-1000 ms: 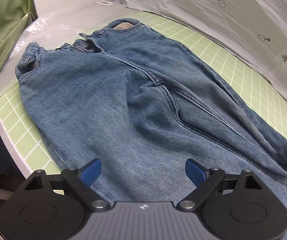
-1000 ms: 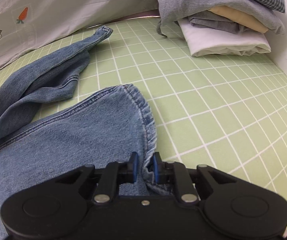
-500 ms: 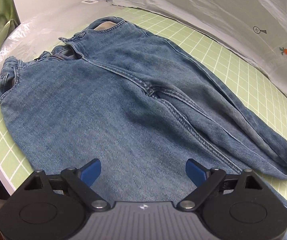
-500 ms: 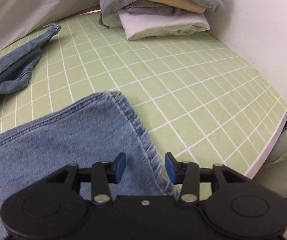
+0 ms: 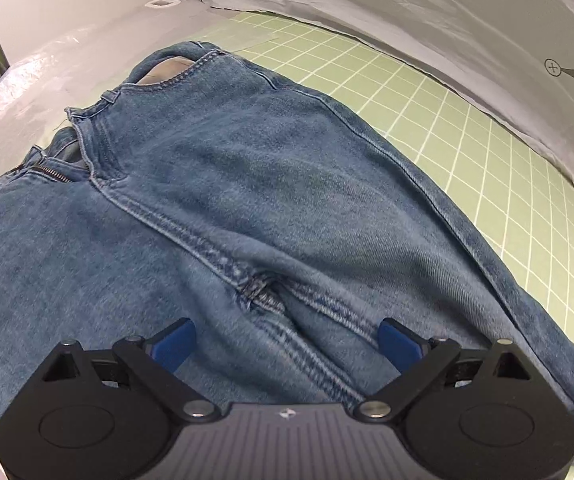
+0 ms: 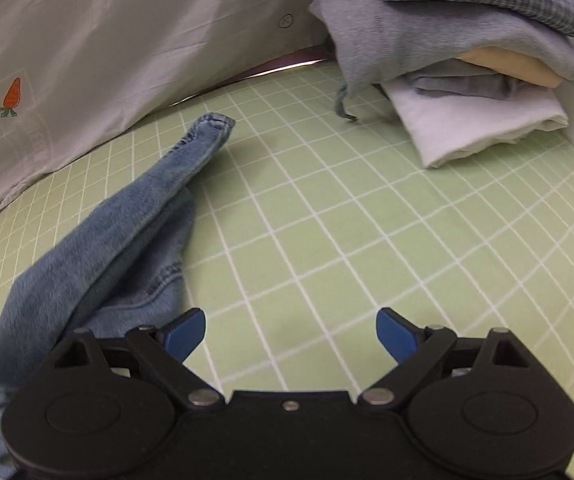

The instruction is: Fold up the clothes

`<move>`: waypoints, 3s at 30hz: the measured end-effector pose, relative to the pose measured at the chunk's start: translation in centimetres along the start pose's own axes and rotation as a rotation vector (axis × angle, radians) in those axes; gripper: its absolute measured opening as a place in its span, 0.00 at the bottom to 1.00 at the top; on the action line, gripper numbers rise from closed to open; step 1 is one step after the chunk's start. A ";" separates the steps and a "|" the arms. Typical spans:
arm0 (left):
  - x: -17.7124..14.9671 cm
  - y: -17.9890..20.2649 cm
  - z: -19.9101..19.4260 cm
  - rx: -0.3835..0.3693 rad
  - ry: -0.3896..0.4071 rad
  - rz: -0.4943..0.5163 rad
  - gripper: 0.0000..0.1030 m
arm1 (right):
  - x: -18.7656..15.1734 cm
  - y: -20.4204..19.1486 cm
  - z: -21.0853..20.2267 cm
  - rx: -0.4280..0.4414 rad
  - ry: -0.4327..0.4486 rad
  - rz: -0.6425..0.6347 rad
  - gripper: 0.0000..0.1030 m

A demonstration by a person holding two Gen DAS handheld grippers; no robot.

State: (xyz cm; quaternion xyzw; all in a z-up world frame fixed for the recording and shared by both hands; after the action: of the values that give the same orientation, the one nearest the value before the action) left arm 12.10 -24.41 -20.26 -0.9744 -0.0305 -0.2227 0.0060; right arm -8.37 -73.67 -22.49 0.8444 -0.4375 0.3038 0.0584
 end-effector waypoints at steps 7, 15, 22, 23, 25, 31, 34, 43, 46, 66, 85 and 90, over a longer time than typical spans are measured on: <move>0.3 0.4 2.5 0.055 -0.047 0.002 0.99 | 1.9 -5.8 4.6 0.056 -0.068 -0.099 0.88; 0.3 0.5 3.4 0.075 -0.055 -0.004 1.00 | 1.5 -9.0 5.8 0.114 -0.061 -0.201 0.59; 0.3 0.2 3.2 0.070 -0.066 0.002 1.00 | 4.1 -9.6 2.1 0.128 0.082 -0.312 0.04; 0.4 0.1 3.2 0.069 -0.069 0.002 1.00 | 5.3 -9.1 0.5 0.129 0.125 -0.283 0.03; 0.5 0.1 3.1 0.067 -0.068 0.005 1.00 | 7.7 -8.1 -3.7 0.139 0.220 -0.236 0.03; 0.7 0.0 2.8 0.069 -0.052 0.005 1.00 | 7.6 -3.4 -6.2 -0.225 0.280 -0.421 0.01; 0.7 0.1 2.8 0.067 -0.055 0.006 1.00 | 5.3 0.2 -4.0 -0.173 0.142 -0.282 0.10; 0.7 0.3 2.8 0.069 -0.051 0.001 1.00 | 2.8 2.8 0.6 -0.124 0.045 -0.125 0.75; 0.6 0.3 2.9 0.071 -0.051 -0.002 1.00 | 3.3 3.2 2.7 -0.124 0.039 -0.128 0.80; 0.4 0.3 3.1 0.078 -0.054 -0.021 1.00 | 10.8 4.1 6.3 -0.108 0.143 -0.105 0.12; 1.5 0.2 2.3 0.107 -0.100 -0.046 1.00 | 6.9 -5.0 6.2 -0.057 0.096 -0.186 0.83; 4.8 0.8 0.2 0.108 0.003 -0.036 1.00 | 7.8 -3.7 5.8 -0.204 0.159 -0.174 0.83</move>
State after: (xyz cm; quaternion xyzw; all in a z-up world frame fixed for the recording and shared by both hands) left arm 16.57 -24.88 -18.34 -0.9716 -0.0601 -0.2221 0.0546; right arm 0.54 -79.01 -22.11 0.8420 -0.3851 0.3174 0.2047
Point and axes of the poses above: each gripper's, at about its wrist camera, not at the fingertips, and z roughly the way its jaws point, y to its right, x to its top, the point moved 10 cm from there along z, roughly the way its jaws point, and after that the axes turned 7 degrees about z, right-handed, at the moved point
